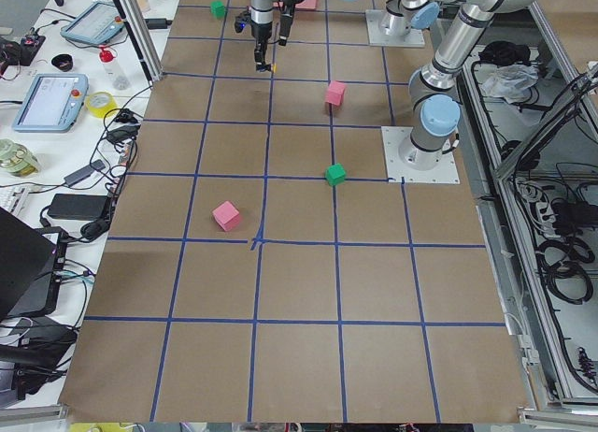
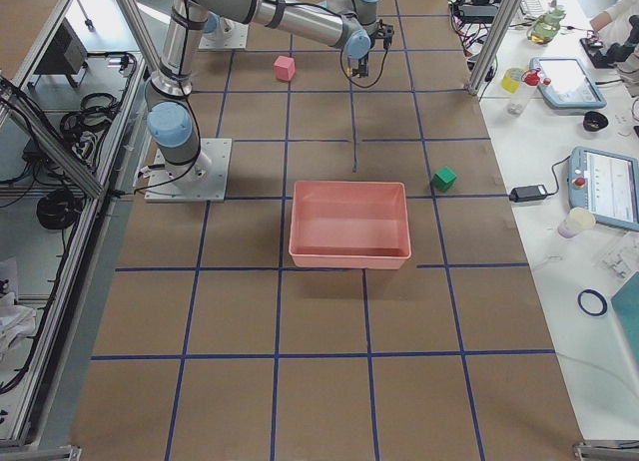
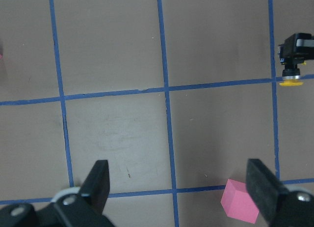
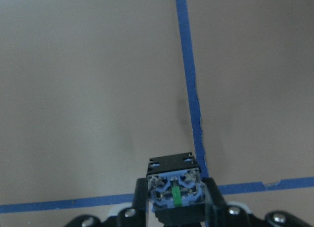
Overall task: Align button upright
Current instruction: 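Carry the button switch to the table center with the right gripper, then lower the button switch onto the table, yellow cap sideways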
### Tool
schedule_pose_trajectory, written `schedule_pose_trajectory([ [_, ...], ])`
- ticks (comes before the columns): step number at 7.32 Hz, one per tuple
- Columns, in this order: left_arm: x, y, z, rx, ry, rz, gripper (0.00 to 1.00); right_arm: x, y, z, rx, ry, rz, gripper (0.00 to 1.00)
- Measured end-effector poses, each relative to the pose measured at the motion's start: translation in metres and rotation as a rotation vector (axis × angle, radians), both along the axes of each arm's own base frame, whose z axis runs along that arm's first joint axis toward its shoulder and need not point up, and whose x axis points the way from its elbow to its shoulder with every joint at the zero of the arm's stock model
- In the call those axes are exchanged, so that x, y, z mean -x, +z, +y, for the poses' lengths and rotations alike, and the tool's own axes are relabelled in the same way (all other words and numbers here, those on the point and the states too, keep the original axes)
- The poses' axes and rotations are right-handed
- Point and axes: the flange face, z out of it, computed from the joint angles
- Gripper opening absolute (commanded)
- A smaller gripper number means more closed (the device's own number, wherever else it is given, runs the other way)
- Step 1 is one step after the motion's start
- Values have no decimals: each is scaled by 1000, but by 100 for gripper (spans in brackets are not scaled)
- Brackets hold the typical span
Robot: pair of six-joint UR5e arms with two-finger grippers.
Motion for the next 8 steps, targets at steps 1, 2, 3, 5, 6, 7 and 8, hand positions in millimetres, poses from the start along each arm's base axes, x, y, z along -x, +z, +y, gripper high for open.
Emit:
schedule_pose_trajectory([
  [1, 0, 0, 0, 0, 0, 0, 100, -3, -7, 2, -6, -4, 4, 0],
  [2, 0, 0, 0, -1, 0, 1, 100, -5, -11, 4, -10, -18, 9, 0],
  [3, 0, 0, 0, -1, 0, 1, 100, -7, -15, 5, -14, -39, 17, 0],
  [5, 0, -1, -1, -1, 0, 1, 100, -12, -25, 7, -14, -62, 21, 0],
  [6, 0, -1, -1, -1, 0, 1, 100, -13, -28, 7, -13, -62, 22, 0],
  [7, 0, -1, 0, -1, 0, 2, 100, -14, -29, 8, -13, -61, 22, 0],
  [8, 0, -1, 0, -1, 0, 2, 100, -14, -30, 8, -13, -61, 22, 0],
])
